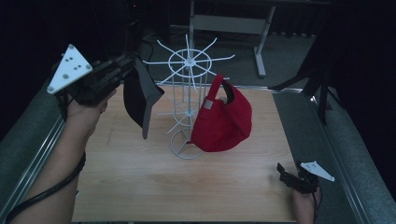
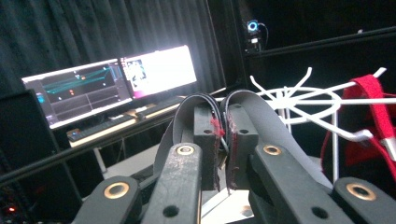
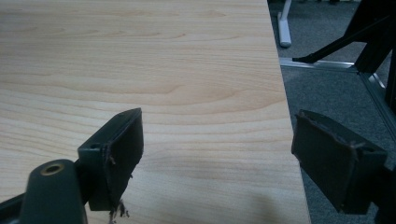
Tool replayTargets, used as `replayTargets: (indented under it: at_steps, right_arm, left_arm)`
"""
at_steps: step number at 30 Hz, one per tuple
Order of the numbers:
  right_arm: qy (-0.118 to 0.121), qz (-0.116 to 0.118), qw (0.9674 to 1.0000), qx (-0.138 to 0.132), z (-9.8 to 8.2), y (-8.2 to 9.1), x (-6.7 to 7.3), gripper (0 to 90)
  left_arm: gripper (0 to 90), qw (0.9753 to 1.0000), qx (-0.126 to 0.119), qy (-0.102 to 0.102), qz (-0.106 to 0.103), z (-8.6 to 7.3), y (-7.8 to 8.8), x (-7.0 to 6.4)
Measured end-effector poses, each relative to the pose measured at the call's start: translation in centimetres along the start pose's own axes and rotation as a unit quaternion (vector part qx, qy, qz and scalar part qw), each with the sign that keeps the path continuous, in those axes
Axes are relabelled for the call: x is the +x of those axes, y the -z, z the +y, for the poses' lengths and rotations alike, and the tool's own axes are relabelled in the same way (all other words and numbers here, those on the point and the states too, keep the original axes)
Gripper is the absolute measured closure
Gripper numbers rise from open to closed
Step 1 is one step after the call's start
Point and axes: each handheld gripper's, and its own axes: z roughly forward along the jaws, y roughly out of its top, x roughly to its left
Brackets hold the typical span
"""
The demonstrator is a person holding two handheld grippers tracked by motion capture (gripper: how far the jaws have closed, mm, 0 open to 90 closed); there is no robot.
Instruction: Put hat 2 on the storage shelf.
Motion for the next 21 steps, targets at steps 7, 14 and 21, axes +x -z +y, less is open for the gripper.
replayTargets:
  at_steps: [7, 14, 21]
  right_arm:
    - [-0.001, 0.001, 1.0000, 0.000, 0.0, 0.0, 0.0, 16.6]
    - [-0.001, 0.002, 1.0000, 0.000, 0.0, 0.0, -0.1, 16.6]
    - [-0.002, 0.004, 1.0000, -0.002, 0.0, 0.0, -0.1, 16.6]
  left_arm:
    - [85.8, 0.9998, 0.011, 0.000, 0.018, 0.8, -1.7, 1.0]
    - [85.8, 0.9992, 0.032, -0.005, 0.022, 1.0, -3.6, 1.3]
    - [85.7, 0.9987, 0.049, 0.000, 0.013, 0.0, -4.6, 1.1]
